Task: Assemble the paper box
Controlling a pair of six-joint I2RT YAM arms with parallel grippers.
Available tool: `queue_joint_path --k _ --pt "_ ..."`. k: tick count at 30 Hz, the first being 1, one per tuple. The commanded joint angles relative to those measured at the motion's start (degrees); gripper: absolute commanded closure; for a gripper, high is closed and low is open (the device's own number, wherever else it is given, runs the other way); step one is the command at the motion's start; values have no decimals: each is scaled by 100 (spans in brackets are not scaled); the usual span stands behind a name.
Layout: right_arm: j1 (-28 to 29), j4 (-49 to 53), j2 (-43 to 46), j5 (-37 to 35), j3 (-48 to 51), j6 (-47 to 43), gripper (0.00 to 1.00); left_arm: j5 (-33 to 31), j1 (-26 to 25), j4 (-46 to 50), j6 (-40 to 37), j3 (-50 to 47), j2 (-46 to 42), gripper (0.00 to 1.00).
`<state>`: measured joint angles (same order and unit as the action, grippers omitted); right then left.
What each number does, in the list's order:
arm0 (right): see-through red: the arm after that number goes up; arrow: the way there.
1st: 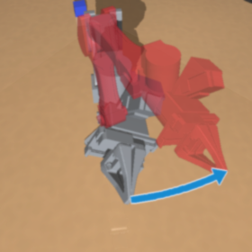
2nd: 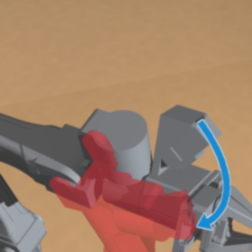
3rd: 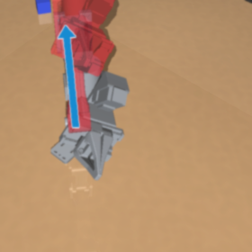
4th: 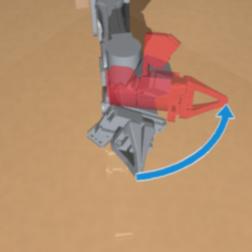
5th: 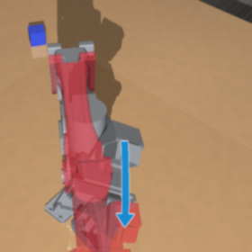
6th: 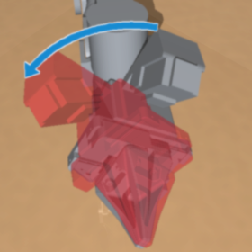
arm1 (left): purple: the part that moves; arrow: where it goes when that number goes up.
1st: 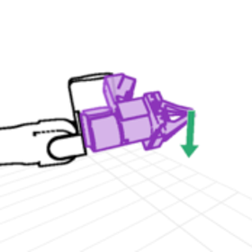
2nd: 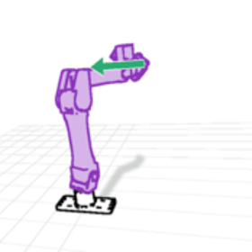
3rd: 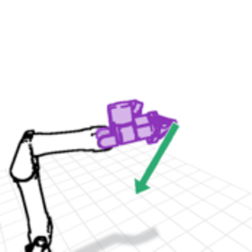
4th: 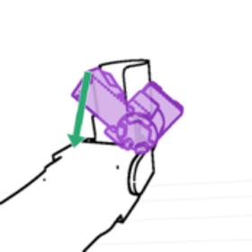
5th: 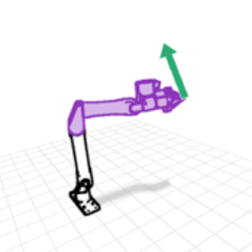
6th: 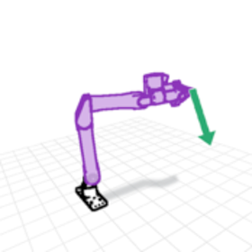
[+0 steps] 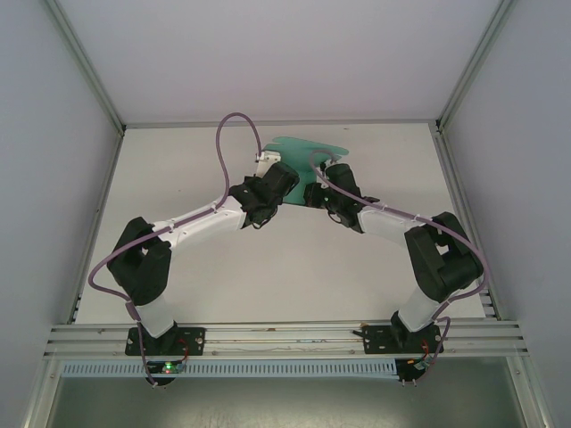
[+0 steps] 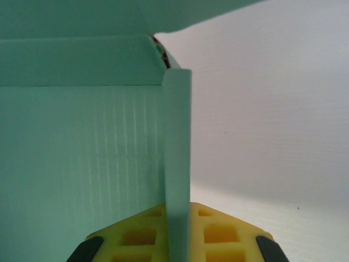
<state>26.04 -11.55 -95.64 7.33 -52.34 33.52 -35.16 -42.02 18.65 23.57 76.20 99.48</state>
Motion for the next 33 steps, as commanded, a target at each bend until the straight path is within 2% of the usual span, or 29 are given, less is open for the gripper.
queue_joint_path --k 1,4,5,6,7,8,11,14,18,21,23,25,28,29,33 --pt "6 736 -58 -1121 -194 -262 100 2 -37 -129 -171 74 -130 100" --pt "85 995 -147 -1495 -364 -301 100 197 -42 -204 -234 79 -166 100" --pt "108 1005 -163 -1509 -400 -363 100 271 -31 -229 -279 78 -191 96" --pt "119 946 -143 -1475 -387 -397 100 345 -40 -232 -337 86 -209 83" --pt "116 829 -108 -1427 -346 -405 100 426 -40 -235 -384 88 -229 64" --pt "93 710 -63 -1346 -309 -425 100 502 -36 -240 -406 81 -281 51" --pt "9 630 52 -1204 -303 -491 100 805 -29 -239 -506 0 -527 24" --pt "-113 431 215 -879 -180 -506 100 1045 -29 -214 -571 -204 -997 2" --pt "-166 287 545 -712 -6 -677 100 1116 106 -248 -441 -803 -2056 0" --pt "-246 55 896 -481 221 -711 100 1037 568 -124 1 -1384 -2872 0" --pt "-296 -260 1098 -114 408 -680 100 1232 1003 73 362 -1689 -3195 0" --pt "-162 -113 1181 -401 390 -853 100 2014 1344 -75 369 -1944 -3405 0" --pt "62 806 1061 -1238 -33 -936 100 3392 1389 -832 286 -2246 -3514 1" --pt "108 916 1019 -1301 -114 -882 100 3626 1382 -1064 361 -2282 -3458 5" --pt "384 1025 909 -1613 -297 -548 100 4199 1376 -1810 695 -2249 -2876 35"
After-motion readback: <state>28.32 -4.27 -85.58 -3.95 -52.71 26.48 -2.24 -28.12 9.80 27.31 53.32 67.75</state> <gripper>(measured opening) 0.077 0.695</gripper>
